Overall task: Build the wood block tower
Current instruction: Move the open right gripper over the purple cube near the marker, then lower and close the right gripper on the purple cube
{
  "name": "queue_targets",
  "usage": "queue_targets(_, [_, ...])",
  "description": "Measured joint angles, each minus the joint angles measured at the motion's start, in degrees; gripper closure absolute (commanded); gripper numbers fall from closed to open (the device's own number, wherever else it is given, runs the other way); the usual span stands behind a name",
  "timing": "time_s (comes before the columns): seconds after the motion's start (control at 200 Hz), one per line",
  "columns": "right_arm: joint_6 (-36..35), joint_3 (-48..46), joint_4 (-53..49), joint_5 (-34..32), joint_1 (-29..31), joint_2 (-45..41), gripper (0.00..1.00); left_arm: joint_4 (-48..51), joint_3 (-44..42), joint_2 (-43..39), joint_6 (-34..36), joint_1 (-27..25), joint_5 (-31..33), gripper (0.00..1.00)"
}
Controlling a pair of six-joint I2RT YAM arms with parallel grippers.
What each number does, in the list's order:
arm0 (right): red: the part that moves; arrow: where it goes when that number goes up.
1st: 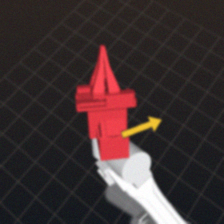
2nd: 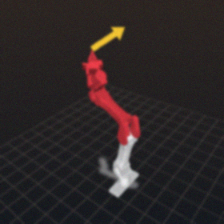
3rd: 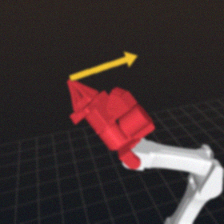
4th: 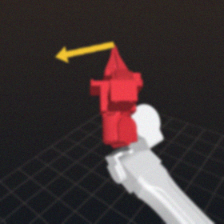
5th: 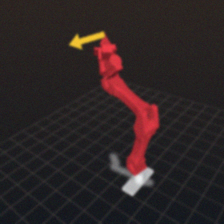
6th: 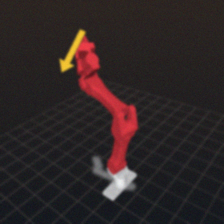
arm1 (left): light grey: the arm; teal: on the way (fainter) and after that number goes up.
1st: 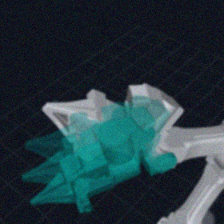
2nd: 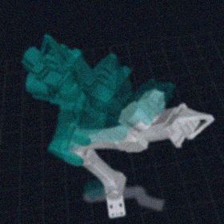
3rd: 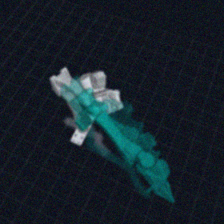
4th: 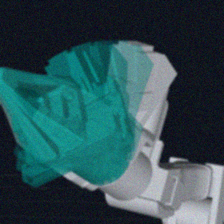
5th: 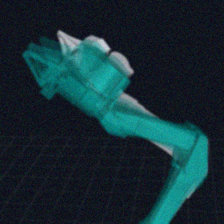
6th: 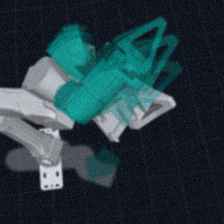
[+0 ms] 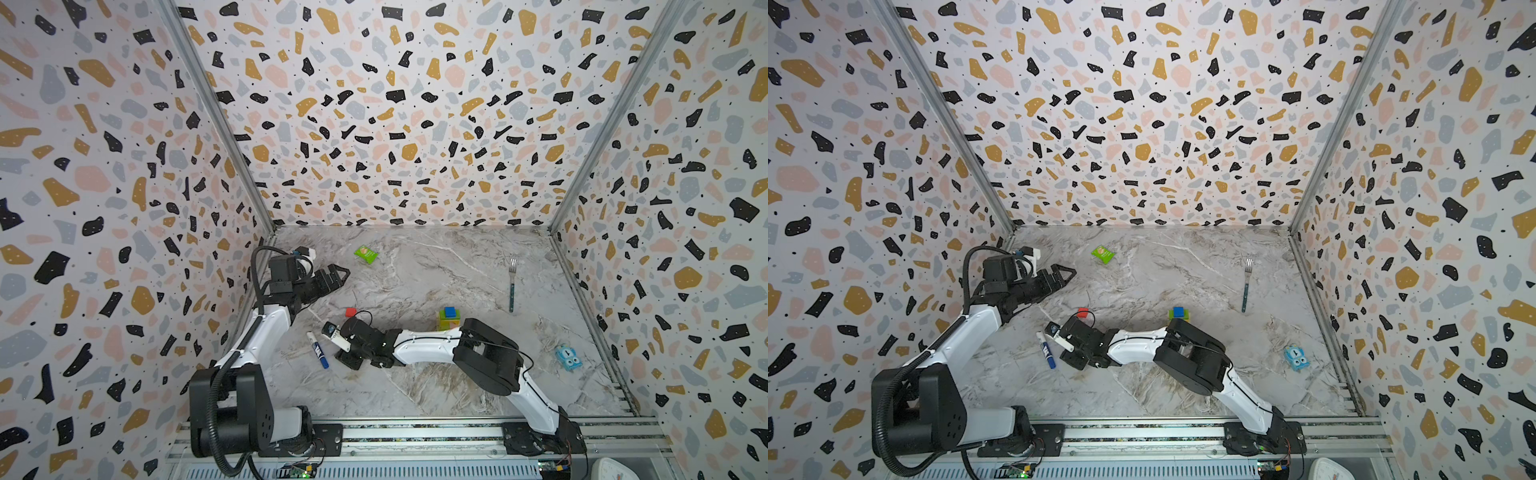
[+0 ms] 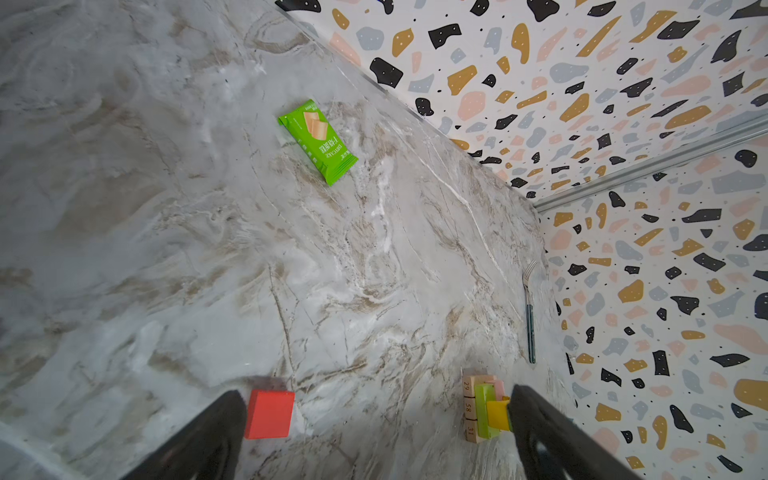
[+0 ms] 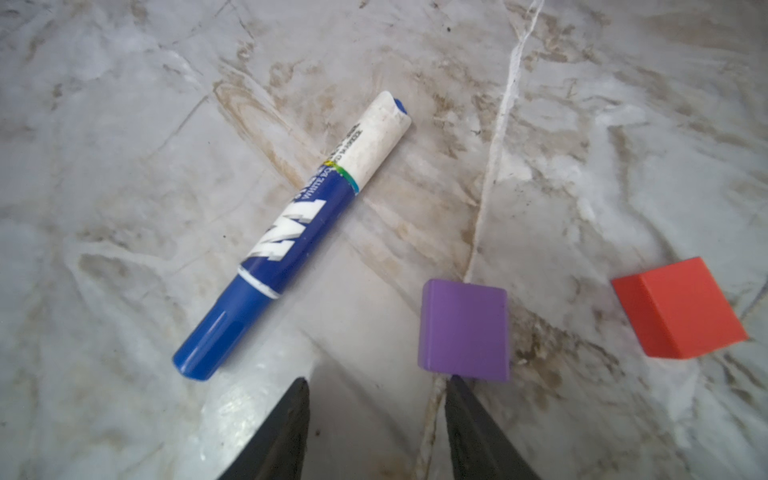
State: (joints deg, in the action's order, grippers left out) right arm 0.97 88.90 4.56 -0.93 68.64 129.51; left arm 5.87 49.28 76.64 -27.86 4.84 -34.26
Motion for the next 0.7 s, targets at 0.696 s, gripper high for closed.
queue_targets(0.696, [2.51, 5.25, 0.11, -1.4, -1.31, 3.82, 0.42, -0.31, -0.02, 0.0, -0.04, 0.0, -0.22, 0.01])
